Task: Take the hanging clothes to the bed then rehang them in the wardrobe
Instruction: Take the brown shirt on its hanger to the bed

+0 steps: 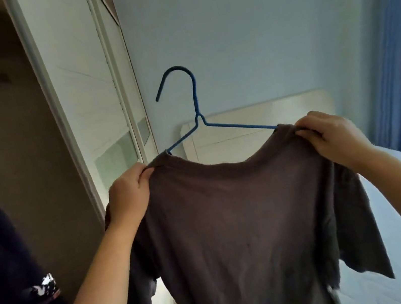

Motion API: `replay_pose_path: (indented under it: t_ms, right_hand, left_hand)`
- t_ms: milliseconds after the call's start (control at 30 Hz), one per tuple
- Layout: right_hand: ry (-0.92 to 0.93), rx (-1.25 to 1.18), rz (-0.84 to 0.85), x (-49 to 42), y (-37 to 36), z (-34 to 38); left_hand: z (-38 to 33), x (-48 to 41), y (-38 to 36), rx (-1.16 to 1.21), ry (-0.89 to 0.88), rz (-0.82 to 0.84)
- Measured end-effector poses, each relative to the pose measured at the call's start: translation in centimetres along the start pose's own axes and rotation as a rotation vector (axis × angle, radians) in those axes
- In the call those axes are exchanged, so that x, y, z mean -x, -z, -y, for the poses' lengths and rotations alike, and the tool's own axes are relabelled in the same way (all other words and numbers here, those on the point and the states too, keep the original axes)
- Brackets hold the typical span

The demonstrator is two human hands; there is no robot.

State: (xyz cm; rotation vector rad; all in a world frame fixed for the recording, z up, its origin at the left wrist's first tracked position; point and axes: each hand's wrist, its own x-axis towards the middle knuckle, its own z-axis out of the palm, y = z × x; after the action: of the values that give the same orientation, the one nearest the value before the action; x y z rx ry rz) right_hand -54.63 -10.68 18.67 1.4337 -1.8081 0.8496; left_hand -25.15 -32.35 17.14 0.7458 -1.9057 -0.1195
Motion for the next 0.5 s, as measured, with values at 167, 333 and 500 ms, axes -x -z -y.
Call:
replay_pose_path:
  t_ms: [167,333,500]
  right_hand:
    - [-0.096,0.101,0.002,6.4,6.0,0.4]
    - [-0.215,0.133,0.081,14.6,14.0,-0.9]
    - [-0.305,0.227,0.137,21.4,23.3,-3.5]
  left_hand:
    - [-5.8,4.7,1.1,0.027,-0.098,0.004]
    - [-12.2,10.6,0.9,0.141,-0.135,0.138]
    - [-19.8,15.0,-0.7,0.311,-0.133,0.351]
